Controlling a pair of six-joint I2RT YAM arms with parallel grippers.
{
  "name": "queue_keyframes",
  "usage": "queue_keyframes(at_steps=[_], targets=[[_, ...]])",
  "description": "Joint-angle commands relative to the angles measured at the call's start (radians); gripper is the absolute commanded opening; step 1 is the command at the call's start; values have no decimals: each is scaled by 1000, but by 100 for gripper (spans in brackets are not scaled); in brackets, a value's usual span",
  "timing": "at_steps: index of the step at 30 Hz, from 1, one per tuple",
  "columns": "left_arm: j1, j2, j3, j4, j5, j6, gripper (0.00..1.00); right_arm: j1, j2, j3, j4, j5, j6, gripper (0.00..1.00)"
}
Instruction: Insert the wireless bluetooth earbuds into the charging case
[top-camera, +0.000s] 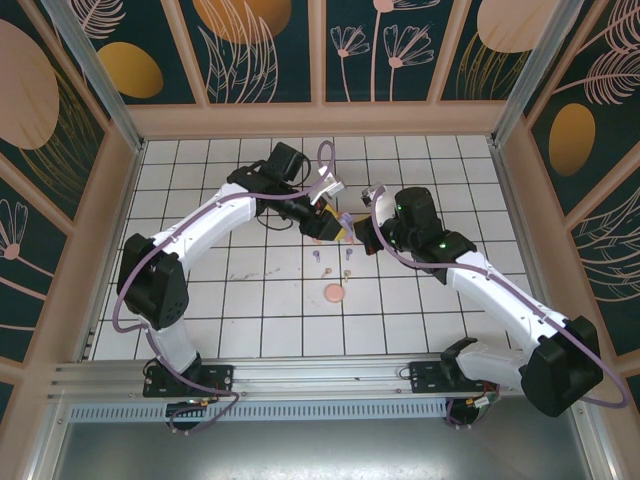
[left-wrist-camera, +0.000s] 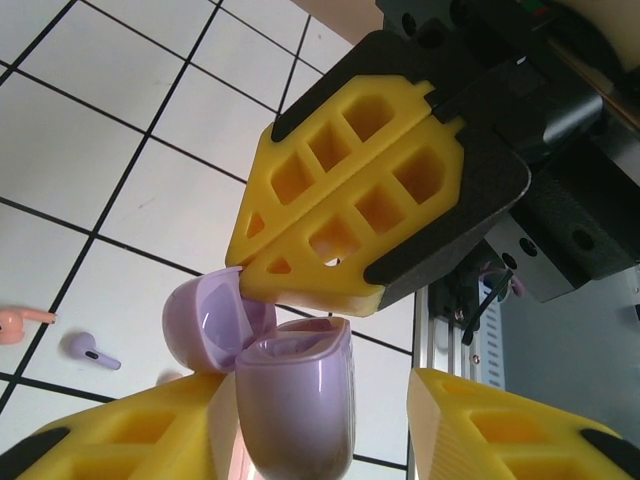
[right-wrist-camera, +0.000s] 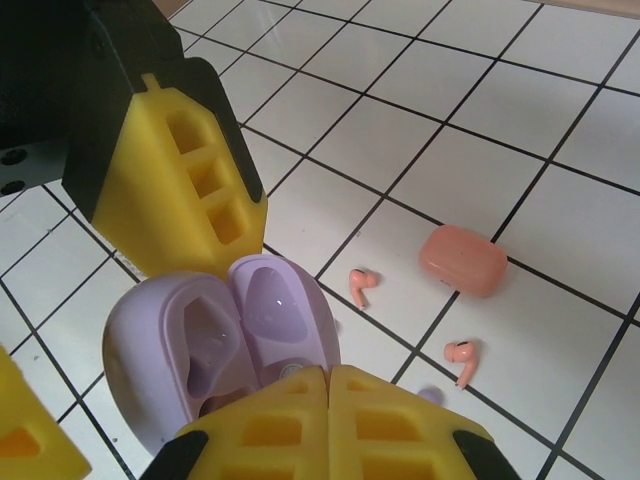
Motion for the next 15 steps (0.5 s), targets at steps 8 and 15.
queue_keyframes(at_steps=[8, 15], targets=[[9, 23, 15, -20, 54, 32, 48, 7, -6, 7, 48, -30, 3, 0], [8, 34, 14, -16, 65, 31, 36, 7, -2, 11, 49, -37, 4, 0]])
